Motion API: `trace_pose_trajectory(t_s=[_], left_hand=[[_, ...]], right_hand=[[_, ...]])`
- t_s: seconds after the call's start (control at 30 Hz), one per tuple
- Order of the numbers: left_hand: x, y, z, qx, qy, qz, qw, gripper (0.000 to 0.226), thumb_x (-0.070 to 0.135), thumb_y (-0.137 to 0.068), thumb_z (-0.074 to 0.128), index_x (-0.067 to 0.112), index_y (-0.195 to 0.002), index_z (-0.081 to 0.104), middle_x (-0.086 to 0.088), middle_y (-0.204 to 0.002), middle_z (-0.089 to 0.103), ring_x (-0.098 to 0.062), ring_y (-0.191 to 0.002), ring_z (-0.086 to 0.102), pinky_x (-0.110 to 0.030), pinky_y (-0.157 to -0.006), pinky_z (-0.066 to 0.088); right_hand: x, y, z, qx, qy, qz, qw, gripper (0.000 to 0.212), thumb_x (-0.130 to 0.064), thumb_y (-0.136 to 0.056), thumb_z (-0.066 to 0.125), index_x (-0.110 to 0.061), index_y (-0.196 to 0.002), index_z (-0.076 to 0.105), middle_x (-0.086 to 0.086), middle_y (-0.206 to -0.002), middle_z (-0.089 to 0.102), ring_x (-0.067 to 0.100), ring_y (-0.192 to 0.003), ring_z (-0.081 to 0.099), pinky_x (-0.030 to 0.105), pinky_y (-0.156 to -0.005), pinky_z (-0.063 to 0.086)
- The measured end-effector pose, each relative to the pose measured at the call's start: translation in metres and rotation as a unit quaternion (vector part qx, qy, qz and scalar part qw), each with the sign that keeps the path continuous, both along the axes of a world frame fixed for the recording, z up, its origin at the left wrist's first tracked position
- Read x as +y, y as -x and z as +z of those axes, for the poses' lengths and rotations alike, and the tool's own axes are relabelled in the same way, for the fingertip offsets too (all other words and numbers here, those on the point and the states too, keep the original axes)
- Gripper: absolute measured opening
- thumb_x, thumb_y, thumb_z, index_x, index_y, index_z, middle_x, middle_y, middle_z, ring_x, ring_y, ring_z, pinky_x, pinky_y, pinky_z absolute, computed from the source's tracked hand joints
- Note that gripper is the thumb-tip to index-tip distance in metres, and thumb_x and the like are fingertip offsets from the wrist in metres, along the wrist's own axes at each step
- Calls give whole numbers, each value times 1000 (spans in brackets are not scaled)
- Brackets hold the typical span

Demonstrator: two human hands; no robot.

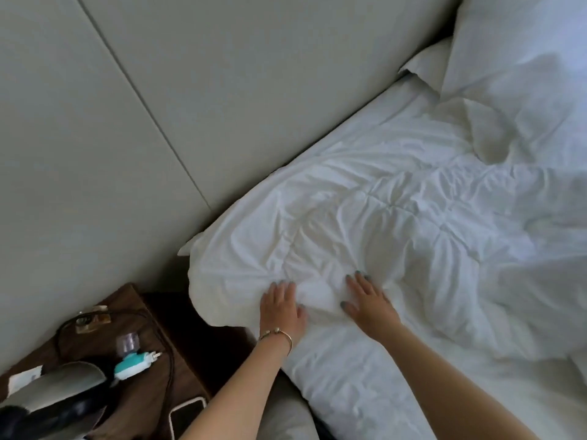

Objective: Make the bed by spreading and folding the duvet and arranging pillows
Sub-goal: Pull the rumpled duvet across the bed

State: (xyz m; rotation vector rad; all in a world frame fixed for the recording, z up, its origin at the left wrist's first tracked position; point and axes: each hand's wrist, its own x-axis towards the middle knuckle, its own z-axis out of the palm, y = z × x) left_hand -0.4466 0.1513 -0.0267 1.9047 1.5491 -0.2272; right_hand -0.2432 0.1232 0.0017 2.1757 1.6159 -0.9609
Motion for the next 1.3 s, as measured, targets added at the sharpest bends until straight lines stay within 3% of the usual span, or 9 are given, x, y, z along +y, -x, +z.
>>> trace_pose_trajectory(t_s=[0.13, 0.27, 0.4, 0.5, 0.73, 0.9, 1.0, 1.1, 1.3], left_hand=[[-31, -37, 13, 51, 25, -84, 995, 79, 47, -89, 47, 18, -151, 9, -8, -158, 7, -30, -146, 5, -45, -117, 12], [-58, -77, 33, 38, 67, -148, 986, 68, 39, -92, 45, 21, -151, 15, -4, -160, 2, -28, -147, -3, -45, -116, 23], [-96, -131, 50, 7, 74, -211, 975, 56, 37, -92, 48, 20, -144, 34, -1, -156, 13, -22, -144, 12, -40, -109, 35], [-130, -178, 66, -7, 44, -247, 968, 55, 37, -92, 49, 19, -142, 36, -2, -152, 22, -21, -138, 26, -41, -108, 37], [-232, -259, 95, -7, 11, -339, 941, 56, 32, -94, 47, 19, -145, 31, -3, -150, 25, -22, -137, 28, -41, -106, 38], [-274, -312, 108, -72, -12, -387, 919, 58, 29, -93, 50, 27, -147, 28, 0, -148, 28, -21, -134, 31, -40, -100, 43], [-279, -359, 114, -152, -67, -440, 883, 62, 33, -90, 57, 32, -146, 30, 0, -147, 30, -21, -134, 33, -39, -102, 41], [-284, -418, 112, -204, -133, -538, 807, 69, 33, -80, 71, 35, -140, 38, -7, -141, 43, -28, -130, 38, -45, -102, 42], [-310, -524, 103, -175, -228, -646, 707, 81, 53, -55, 84, 38, -129, 55, 0, -132, 55, -29, -130, 36, -66, -98, 36]], right_hand=[[-53, -27, 14, 13, 4, -17, 1000, 64, -43, -99, 44, -32, -154, 13, -9, -162, 8, 14, -149, 9, 39, -116, 23], [-120, -45, 26, 32, 22, -150, 988, 65, -37, -98, 48, -30, -154, 16, -4, -161, 17, 22, -144, 22, 44, -109, 36], [-178, -63, 37, 65, -1, -302, 951, 68, -33, -97, 51, -27, -154, 16, 2, -160, 14, 25, -144, 19, 45, -110, 33], [-221, -83, 54, 78, -59, -337, 936, 67, -33, -97, 50, -25, -154, 16, 2, -160, 14, 24, -144, 19, 43, -110, 32], [-363, -155, 92, 46, -108, -414, 903, 67, -32, -98, 50, -27, -154, 15, 1, -159, 16, 23, -143, 22, 42, -106, 38], [-423, -212, 108, 25, -136, -484, 864, 67, -30, -97, 51, -30, -153, 16, 4, -156, 22, 26, -139, 29, 41, -103, 39], [-434, -244, 110, 43, -171, -539, 823, 69, -31, -95, 53, -34, -153, 15, 7, -153, 25, 29, -135, 34, 42, -102, 40], [-441, -275, 105, 42, -186, -581, 791, 70, -32, -94, 56, -35, -152, 17, 5, -151, 27, 26, -134, 36, 41, -101, 42], [-449, -334, 86, -23, -172, -643, 746, 77, -37, -90, 61, -40, -151, 14, 7, -154, 22, 30, -138, 27, 41, -107, 33]])
